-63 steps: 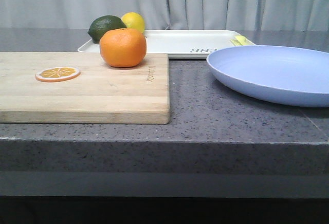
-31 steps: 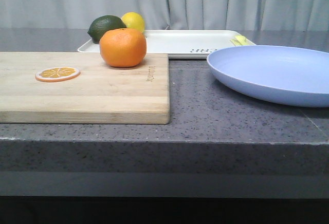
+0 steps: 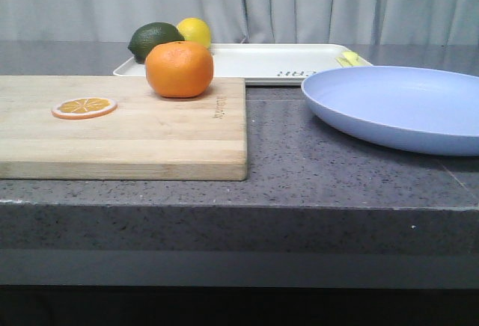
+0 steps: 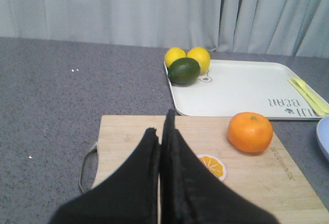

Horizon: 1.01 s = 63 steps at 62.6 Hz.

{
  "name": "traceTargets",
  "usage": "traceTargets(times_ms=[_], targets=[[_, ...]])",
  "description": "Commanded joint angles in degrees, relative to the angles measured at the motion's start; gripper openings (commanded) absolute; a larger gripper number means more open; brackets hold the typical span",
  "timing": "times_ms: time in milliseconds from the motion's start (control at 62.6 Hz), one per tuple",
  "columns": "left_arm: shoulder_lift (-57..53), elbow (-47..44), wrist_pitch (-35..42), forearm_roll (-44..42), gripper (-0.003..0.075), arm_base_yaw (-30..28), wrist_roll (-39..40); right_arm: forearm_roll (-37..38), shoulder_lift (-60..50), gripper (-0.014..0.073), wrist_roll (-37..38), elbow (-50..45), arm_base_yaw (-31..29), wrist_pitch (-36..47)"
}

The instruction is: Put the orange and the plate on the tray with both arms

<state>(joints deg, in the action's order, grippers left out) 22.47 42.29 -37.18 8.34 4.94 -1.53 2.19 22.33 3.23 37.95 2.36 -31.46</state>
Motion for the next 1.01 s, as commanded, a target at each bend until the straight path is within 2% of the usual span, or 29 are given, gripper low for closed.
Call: traceTargets(times_ms=[0,303,399,447,495,607,686,718,782,990], targets=[[2.0,1.2,3.6,2.2,-0.0020,0.1,0.1,0.9,3.2,-0.0117,-0.7,2.0,-0.3,3.6],[5.7,-0.4,4.9,1.7,-0.0019,0.1,0.1,0.9,8.5,-0.0115,-0.7,2.0,-0.3,2.6],[6.5,-0.4,5.1,-0.1,-0.0011,0.1,0.1,0.9,9.1,-0.0060,-0.7,1.9,-0.3,2.3],[6.8,-0.4,5.0,-0.4,0.0031,0.1,0.1,0.9,9.4,0.0013,-0.7,1.8,-0.3,2.3],[7.0,-0.4,5.2,-0.5,0.0097,0.1,0.1,0.9,9.6,0.0129,-0.7,1.8,-0.3,2.1],[7.3,-0.4,5.7,-0.6,0.0353,0.1,0.1,0.9,9.7,0.0421,-0.7,1.7,-0.3,2.1],[7.3,-0.4,6.0,-0.6,0.0498,0.1,0.1,0.9,9.7,0.0562,-0.7,1.7,-0.3,1.8],[7.4,-0.4,6.0,-0.6,0.0542,0.1,0.1,0.9,9.7,0.0594,-0.7,1.7,-0.3,1.4],[7.6,-0.4,6.0,-0.6,0.0580,0.1,0.1,0.9,9.7,0.0608,-0.7,1.7,-0.3,0.8],[10.9,0.5,7.1,1.6,0.0578,0.5,-3.6,0.7,9.7,0.0604,-0.8,1.7,1.7,-2.9]])
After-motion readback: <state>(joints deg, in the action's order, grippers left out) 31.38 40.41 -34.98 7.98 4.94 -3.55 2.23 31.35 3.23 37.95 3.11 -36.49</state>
